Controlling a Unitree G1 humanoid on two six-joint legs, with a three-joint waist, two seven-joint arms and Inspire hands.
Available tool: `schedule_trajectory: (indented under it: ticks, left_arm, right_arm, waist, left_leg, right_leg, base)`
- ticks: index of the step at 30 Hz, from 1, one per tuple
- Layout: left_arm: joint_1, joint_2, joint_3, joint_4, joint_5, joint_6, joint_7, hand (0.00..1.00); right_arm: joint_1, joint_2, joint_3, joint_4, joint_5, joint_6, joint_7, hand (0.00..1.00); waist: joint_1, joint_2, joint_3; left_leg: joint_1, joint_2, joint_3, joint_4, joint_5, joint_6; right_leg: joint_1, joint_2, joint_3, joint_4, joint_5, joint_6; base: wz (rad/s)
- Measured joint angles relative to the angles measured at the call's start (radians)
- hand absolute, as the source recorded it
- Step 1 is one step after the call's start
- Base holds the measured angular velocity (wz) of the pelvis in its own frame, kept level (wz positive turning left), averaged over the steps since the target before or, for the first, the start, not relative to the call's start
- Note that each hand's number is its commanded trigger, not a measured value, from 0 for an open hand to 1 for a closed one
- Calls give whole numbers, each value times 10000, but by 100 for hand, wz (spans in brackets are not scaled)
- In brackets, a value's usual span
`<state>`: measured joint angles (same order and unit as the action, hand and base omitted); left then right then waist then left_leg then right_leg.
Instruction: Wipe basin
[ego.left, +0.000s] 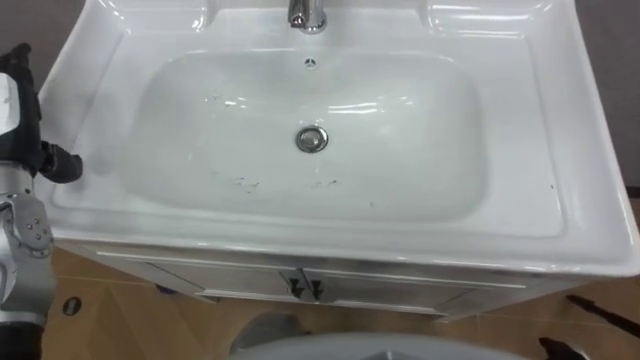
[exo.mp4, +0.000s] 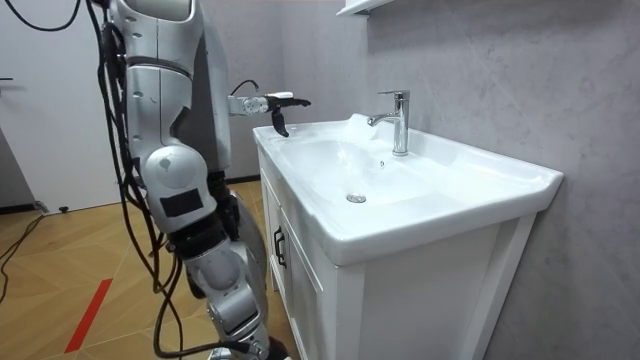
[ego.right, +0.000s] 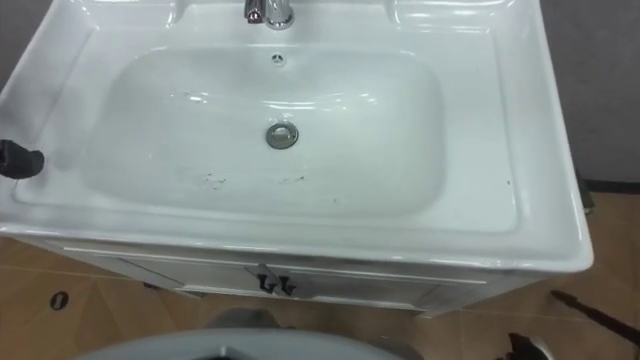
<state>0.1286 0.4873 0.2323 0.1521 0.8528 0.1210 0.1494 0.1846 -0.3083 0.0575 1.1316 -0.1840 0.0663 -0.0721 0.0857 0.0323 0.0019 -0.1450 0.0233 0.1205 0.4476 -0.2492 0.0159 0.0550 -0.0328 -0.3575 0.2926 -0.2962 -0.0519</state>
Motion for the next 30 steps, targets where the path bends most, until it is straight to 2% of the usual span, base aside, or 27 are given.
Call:
schedule_trajectory:
  ticks: [16,22,28,30]
  left_arm:
    - [0,-12,4,-107,4,-197,30,0]
    - [-11,-12,343,-256,-332,-475,983,0]
    - [8,-26,1614,-622,-785,-837,2443,0]
    - [128,-66,2071,-765,-1226,-857,2984,0]
  right_arm:
    - [25,22,-13,9,-8,-6,-9,0]
    - [159,26,-45,-106,-2,-12,-127,0]
    - [435,106,-658,-507,-174,-9,-135,0]
    - [663,95,-817,-737,-182,1,-154,0]
  waist:
    - [17,145,15]
    - [20,195,12]
    - [87,248,-12]
    - [326,268,-26]
  left_leg:
    - [125,12,89,-41,-1,2]
    - [64,12,101,-44,-2,3]
    - [56,-25,-2,-91,-2,3]
    - [178,-44,-44,-180,-2,2]
  right_leg:
    - [32,-3,144,41,-5,8]
    - [-2,4,131,-12,-7,12]
    - [1,-9,60,-21,-8,13]
    - [13,-4,212,-27,-8,13]
  base:
    - [-1]
    - [1]
    - [3]
    - [-16]
